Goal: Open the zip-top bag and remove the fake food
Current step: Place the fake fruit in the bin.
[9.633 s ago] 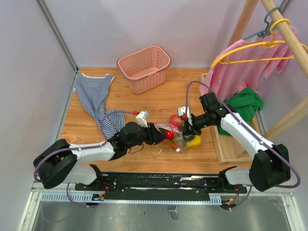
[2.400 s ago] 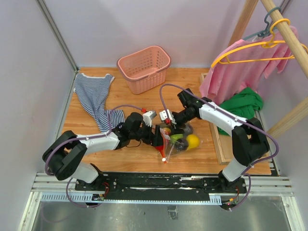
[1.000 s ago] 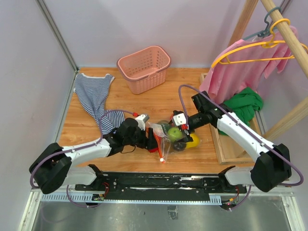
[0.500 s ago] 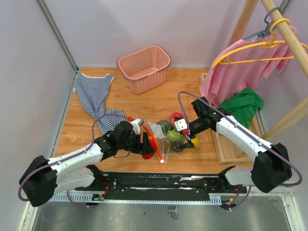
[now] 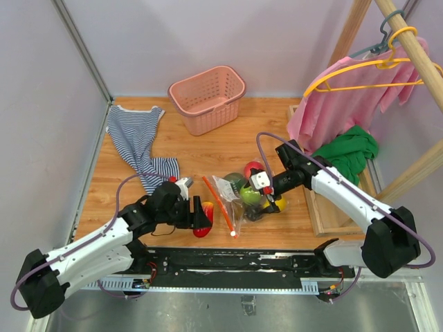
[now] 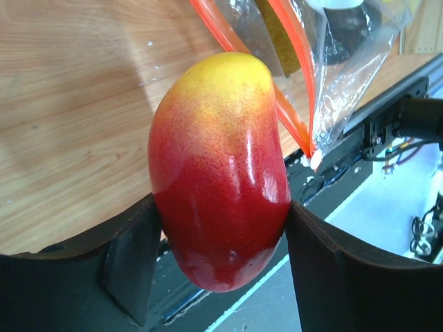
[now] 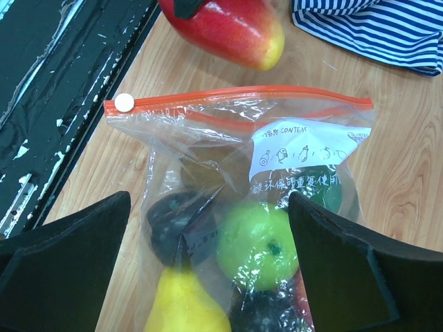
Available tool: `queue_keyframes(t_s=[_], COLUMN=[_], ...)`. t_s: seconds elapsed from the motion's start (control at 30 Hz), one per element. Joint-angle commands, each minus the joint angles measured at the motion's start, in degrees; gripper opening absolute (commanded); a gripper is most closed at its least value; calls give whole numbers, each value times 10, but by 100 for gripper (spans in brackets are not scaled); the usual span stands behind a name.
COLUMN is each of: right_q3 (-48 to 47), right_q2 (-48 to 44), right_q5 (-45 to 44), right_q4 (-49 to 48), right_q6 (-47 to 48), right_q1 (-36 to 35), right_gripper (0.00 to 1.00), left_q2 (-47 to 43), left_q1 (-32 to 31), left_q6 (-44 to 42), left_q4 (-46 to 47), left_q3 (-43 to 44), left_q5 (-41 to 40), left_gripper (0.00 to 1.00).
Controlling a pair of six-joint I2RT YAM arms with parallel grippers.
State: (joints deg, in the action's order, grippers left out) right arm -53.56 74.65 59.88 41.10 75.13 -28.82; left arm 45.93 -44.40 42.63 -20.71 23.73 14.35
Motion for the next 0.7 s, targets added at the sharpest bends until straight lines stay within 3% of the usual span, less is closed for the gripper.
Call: queue_keyframes(t_s=[0.0, 0.37, 0.67], right_q3=[8, 6, 3], right_q2=[-19, -24, -20], right_q5=[4, 3, 2], right_q4=[2, 5, 10], right_q6=[10, 6, 6], right_q1=[10, 22, 29], right_gripper=[98, 97, 98], left_q2=[-37, 12, 126], left_q1=[0, 41, 93], left_q6=[22, -64, -264], left_q4=[-59, -93, 3], left_q3=[39, 144, 284], left_q5=[-82, -175, -228], left_gripper=[26, 26, 27])
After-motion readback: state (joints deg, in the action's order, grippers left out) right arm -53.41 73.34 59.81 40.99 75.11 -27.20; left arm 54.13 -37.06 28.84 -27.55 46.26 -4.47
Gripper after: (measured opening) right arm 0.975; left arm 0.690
